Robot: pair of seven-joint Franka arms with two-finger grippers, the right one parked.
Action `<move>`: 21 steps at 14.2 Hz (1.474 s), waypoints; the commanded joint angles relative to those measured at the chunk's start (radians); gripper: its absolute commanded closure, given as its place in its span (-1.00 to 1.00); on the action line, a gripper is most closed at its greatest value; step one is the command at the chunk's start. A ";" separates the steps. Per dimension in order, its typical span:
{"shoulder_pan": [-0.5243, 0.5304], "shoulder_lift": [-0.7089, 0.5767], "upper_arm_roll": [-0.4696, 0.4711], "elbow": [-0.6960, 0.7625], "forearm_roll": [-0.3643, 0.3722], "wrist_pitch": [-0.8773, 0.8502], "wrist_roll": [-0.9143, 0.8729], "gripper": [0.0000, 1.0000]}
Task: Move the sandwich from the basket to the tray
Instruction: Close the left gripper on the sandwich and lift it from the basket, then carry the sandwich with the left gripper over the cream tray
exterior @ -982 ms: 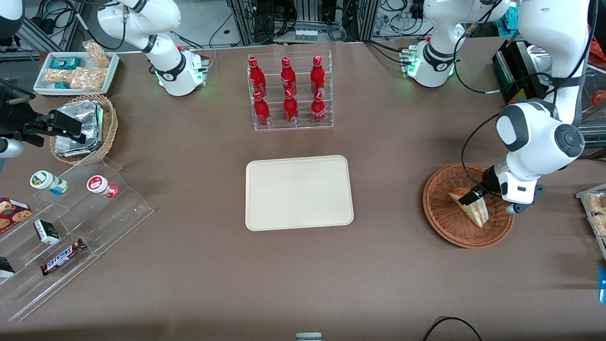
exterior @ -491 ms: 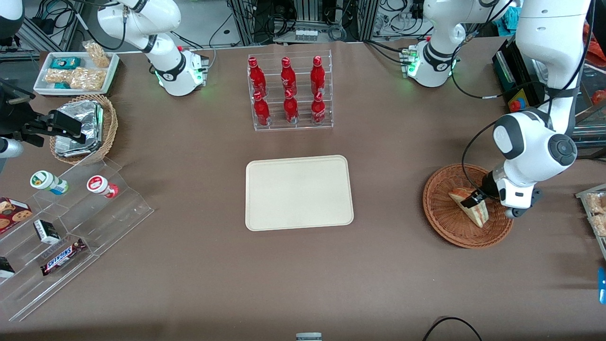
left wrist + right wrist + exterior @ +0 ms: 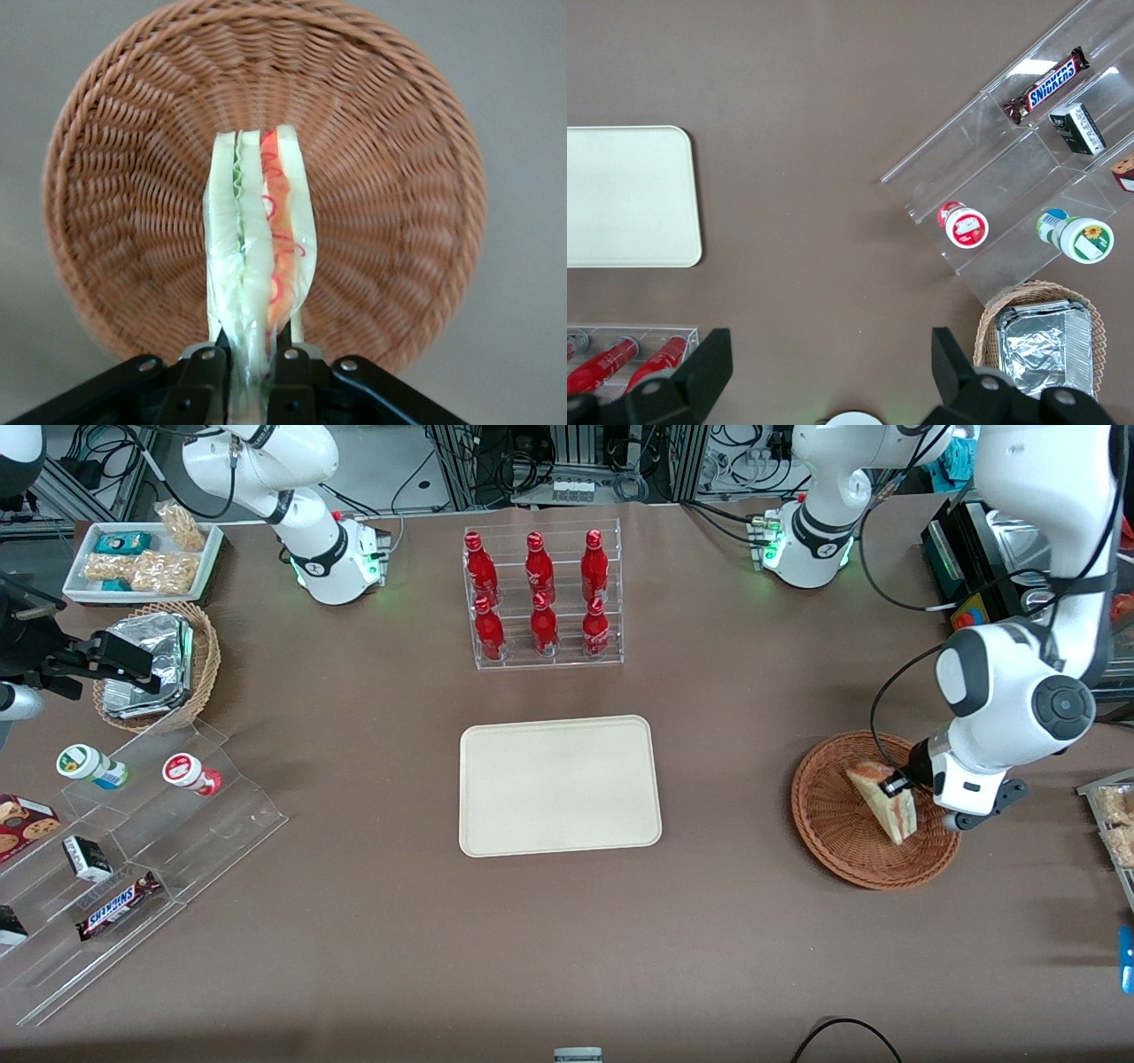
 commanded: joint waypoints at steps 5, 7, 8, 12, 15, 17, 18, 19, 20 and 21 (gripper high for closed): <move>-0.290 0.099 -0.013 0.238 0.027 -0.183 0.050 0.98; -0.399 0.143 -0.013 0.258 -0.088 -0.115 0.041 0.98; -0.443 0.166 -0.013 0.270 -0.135 -0.083 0.022 0.98; -0.604 0.286 -0.013 0.365 -0.173 0.055 -0.134 1.00; -0.684 0.352 -0.013 0.431 -0.173 0.089 -0.211 1.00; -0.727 0.407 -0.013 0.488 -0.168 0.092 -0.272 1.00; -0.740 0.435 -0.013 0.515 -0.168 0.106 -0.301 1.00; -0.756 0.458 -0.011 0.529 -0.164 0.127 -0.333 0.99; -0.775 0.476 -0.011 0.532 -0.162 0.150 -0.360 0.99; -0.780 0.493 -0.011 0.534 -0.162 0.182 -0.377 0.99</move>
